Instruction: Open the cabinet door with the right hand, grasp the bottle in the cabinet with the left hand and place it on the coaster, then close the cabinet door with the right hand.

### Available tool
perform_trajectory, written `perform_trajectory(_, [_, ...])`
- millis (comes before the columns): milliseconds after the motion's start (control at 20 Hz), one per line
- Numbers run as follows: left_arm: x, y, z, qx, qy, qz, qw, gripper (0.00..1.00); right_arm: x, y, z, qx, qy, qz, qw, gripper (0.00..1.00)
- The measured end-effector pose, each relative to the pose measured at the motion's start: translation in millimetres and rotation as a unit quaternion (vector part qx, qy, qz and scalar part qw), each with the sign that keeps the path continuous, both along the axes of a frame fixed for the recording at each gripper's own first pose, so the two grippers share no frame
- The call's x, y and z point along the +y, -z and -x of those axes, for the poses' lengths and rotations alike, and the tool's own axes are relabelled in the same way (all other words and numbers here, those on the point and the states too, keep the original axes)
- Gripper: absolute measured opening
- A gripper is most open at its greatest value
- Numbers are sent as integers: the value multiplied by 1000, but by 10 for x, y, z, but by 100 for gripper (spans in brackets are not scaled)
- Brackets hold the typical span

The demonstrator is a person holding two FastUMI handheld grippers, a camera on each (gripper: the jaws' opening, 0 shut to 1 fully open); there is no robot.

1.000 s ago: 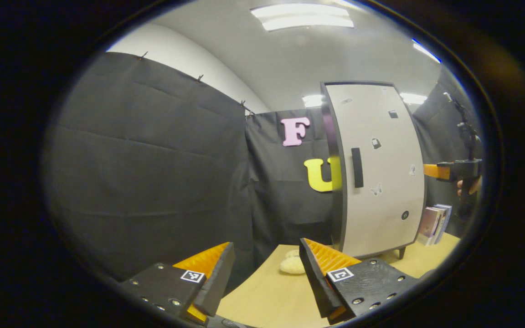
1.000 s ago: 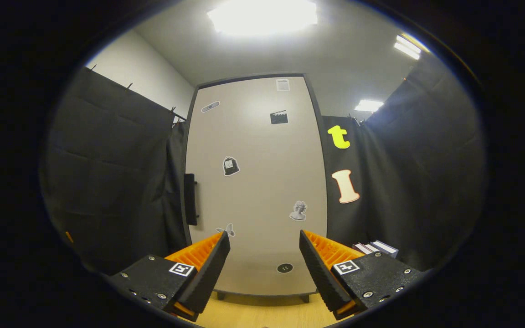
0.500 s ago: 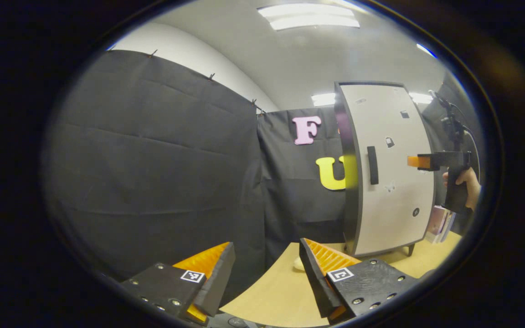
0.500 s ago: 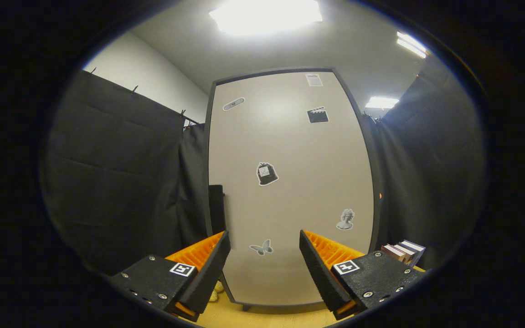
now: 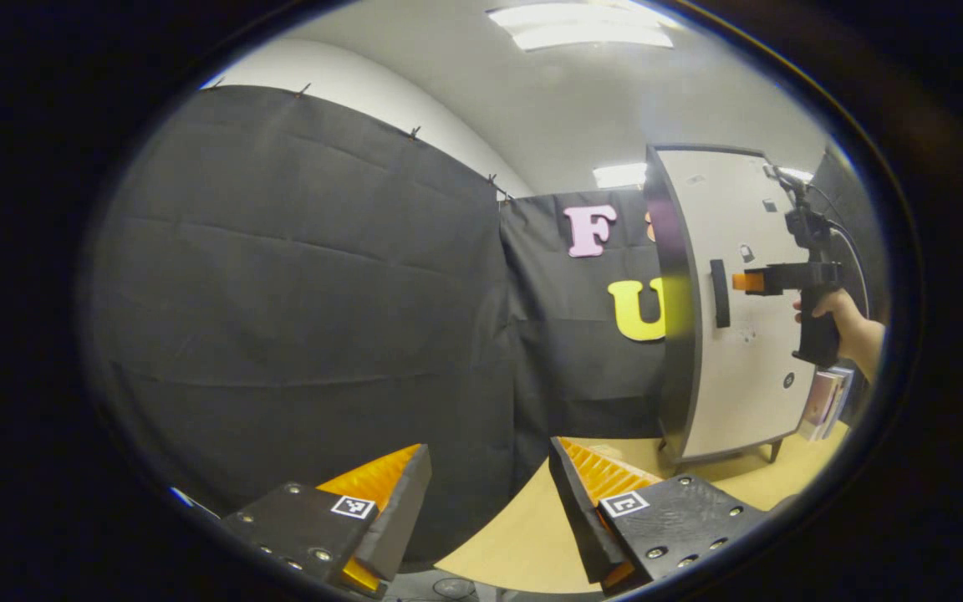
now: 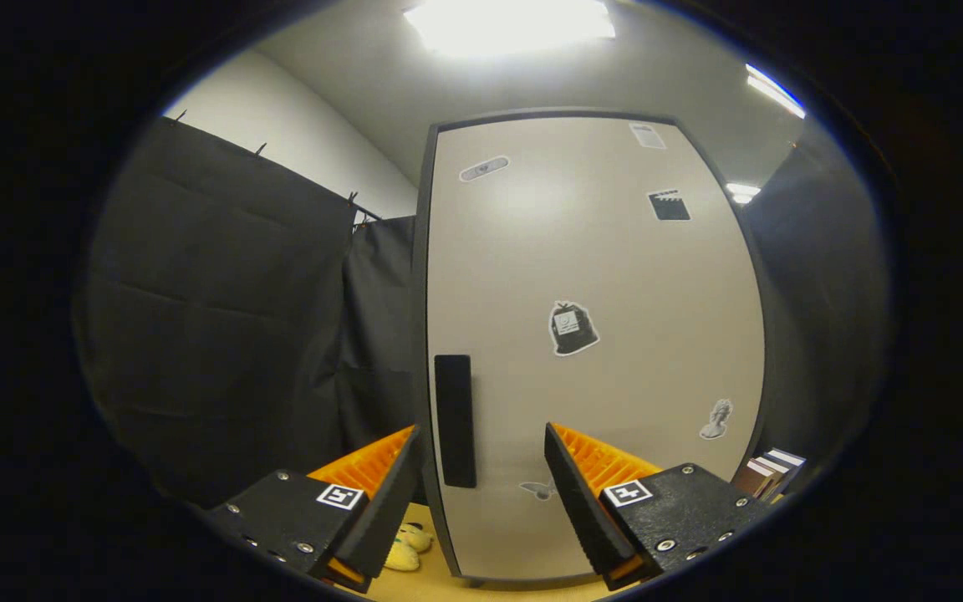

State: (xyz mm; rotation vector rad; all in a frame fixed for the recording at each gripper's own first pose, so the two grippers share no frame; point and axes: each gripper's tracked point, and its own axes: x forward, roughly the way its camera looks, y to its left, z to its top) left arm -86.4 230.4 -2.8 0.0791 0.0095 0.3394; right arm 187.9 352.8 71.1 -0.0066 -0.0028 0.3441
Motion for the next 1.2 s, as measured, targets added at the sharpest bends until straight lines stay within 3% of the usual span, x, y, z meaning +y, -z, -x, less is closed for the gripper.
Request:
perform_trajectory(200, [155,19,70,3,-14,-6,1000,82,208,43,-230,5,8,15,1000,76])
perform_trajectory(450, [299,126,125,7,-30,4,1000,82,290,112,-521,22,30,24,999,68])
perform_trajectory(650, [328,232,133,7,-34,25,999,82,366,171,-613,49,28,13,998,49])
perform_trajectory(700, [326,265,135,8,-34,27,999,82,367,152,-608,50,29,11,998,38])
perform_trajectory(750, [335,280,137,10,-35,28,999,82,364,179,-614,53,31,25,998,35])
perform_trajectory(800, [326,289,117,12,-34,27,999,82,362,171,-616,51,33,30,998,25])
perform_trajectory(900, [314,283,105,12,-30,28,999,82,360,181,-598,60,33,27,997,19])
perform_trajectory(1200, [249,212,37,-5,-4,27,1000,82,352,147,-471,64,16,18,998,19])
